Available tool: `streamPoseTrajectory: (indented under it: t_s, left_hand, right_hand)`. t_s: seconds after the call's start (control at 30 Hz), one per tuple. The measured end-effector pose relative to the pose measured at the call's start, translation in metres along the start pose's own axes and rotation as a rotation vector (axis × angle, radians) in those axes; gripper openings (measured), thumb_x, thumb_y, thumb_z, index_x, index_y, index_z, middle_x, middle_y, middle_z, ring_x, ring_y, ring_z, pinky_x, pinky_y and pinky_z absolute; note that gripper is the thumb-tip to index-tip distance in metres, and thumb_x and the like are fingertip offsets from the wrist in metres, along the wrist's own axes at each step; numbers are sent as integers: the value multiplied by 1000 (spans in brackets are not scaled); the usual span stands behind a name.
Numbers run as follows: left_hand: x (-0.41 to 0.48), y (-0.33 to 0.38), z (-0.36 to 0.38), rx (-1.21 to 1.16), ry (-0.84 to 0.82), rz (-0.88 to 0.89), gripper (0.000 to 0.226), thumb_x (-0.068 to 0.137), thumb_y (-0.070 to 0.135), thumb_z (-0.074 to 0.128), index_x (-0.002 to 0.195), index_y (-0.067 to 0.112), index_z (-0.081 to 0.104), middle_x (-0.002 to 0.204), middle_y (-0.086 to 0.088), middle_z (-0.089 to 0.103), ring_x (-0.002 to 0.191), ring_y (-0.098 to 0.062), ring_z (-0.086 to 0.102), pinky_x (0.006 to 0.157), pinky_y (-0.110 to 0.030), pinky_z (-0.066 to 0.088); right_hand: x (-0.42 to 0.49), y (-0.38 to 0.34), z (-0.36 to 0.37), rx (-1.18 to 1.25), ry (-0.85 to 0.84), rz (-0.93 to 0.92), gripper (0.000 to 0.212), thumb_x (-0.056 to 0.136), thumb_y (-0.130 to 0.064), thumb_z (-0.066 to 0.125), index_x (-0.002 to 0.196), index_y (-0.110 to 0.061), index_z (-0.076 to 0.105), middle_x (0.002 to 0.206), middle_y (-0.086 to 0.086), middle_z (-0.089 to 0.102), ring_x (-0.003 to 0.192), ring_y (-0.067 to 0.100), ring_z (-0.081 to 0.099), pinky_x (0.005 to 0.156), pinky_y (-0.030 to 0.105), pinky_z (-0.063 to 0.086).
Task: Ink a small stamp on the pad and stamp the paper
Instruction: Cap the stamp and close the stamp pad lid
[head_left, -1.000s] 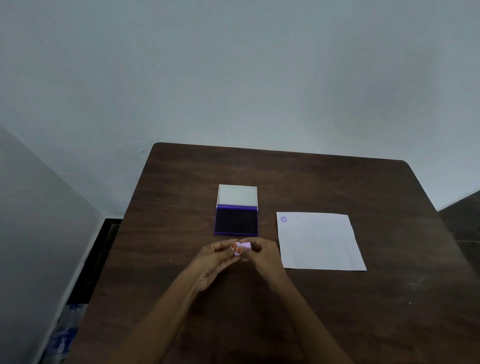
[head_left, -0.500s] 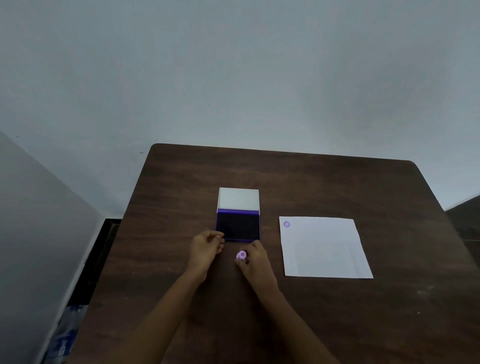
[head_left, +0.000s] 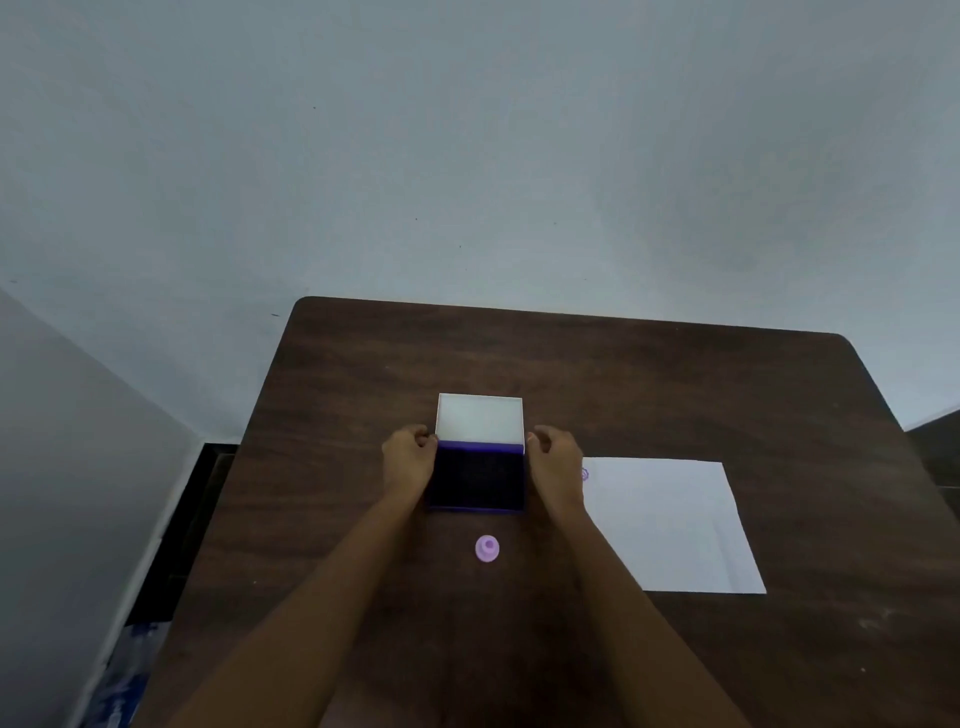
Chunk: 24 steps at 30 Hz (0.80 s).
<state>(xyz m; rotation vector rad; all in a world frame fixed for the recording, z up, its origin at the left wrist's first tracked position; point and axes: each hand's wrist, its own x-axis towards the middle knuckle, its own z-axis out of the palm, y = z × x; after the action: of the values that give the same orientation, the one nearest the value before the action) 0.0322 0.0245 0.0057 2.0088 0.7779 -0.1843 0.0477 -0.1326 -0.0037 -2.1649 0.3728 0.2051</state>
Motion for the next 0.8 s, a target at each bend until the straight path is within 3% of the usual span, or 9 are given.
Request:
streamPoseTrajectory:
  t_s: [0.3, 0.53, 0.8]
  left_hand:
    - [19, 0, 5, 22, -34, -39, 32, 88, 8, 58, 119, 1, 58, 120, -19, 64, 109, -29, 60, 100, -44, 48]
    - [25, 2, 2, -37, -99, -96, 36, 89, 3, 55, 125, 4, 53, 127, -16, 58, 117, -27, 54, 101, -38, 45]
    - [6, -1, -11, -91, -92, 28, 31, 87, -2, 55, 116, 5, 59, 122, -14, 62, 113, -26, 57, 96, -36, 46]
  right_hand:
    - [24, 0, 13, 15, -42, 94, 25, 90, -7, 52, 111, 1, 63, 117, 19, 66, 107, 27, 60, 95, 36, 49]
    - [28, 1, 8, 118, -96, 135, 31, 89, -4, 53, 119, 1, 57, 125, 18, 61, 114, 28, 56, 99, 41, 49]
    - [10, -4, -9, 145, -137, 31, 29, 88, -5, 53, 118, -4, 57, 126, 15, 59, 114, 27, 56, 97, 39, 50]
